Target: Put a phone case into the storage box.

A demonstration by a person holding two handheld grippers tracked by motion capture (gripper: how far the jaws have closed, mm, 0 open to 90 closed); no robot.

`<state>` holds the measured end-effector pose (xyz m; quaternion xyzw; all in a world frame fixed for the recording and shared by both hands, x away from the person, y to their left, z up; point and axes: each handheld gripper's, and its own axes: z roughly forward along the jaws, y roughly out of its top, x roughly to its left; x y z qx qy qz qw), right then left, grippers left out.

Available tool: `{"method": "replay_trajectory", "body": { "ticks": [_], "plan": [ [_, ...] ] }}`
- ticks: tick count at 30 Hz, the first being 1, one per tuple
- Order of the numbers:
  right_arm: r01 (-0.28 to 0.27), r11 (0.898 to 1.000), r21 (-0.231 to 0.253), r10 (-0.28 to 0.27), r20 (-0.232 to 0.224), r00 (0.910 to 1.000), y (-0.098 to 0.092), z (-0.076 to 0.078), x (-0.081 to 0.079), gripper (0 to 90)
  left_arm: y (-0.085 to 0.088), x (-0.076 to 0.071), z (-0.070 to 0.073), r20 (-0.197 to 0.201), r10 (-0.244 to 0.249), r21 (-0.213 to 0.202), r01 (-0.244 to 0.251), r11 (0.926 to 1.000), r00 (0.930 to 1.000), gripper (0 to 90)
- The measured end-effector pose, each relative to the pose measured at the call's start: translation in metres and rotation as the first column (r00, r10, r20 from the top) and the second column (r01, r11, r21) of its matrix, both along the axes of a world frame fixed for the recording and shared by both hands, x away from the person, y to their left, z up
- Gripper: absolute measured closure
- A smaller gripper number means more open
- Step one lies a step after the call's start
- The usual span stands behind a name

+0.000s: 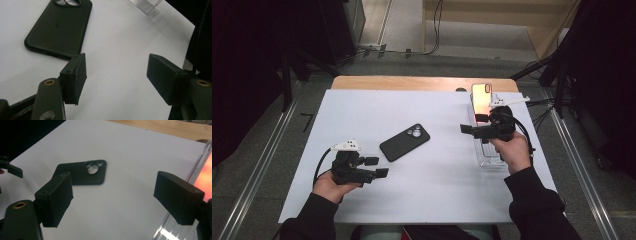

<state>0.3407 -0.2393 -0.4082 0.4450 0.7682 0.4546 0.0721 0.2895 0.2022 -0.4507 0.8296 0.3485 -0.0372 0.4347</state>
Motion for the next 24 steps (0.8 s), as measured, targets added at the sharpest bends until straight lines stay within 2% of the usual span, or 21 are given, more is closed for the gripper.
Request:
{"method": "replay_trajectory", "body": {
  "ticks": [6,13,15,24],
  "plan": [
    [-0.067,0.998,-0.008,0.067,-0.003,0.9978,0.005,-0.004,-0.018,13.9,-0.001,-0.001,0.000,0.003,-0.003,-0.003,0.003,1.0000,1.0000,32.7],
    [-0.114,0.994,0.002,0.114,0.001,0.9935,0.007,-0.011,-0.034,14.1,0.000,0.000,0.001,0.004,-0.006,-0.008,0.006,0.9999,1.0000,32.6],
    [-0.128,0.992,-0.005,0.128,-0.010,0.9917,0.006,-0.013,-0.038,14.3,0.000,-0.001,0.001,0.005,-0.007,-0.007,0.007,1.0000,1.0000,32.6],
    [-0.177,0.984,-0.033,0.177,-0.006,0.9842,0.006,-0.022,-0.060,19.3,0.000,-0.001,0.001,0.006,-0.009,-0.011,0.009,0.9999,0.9999,32.5]
  ]
}}
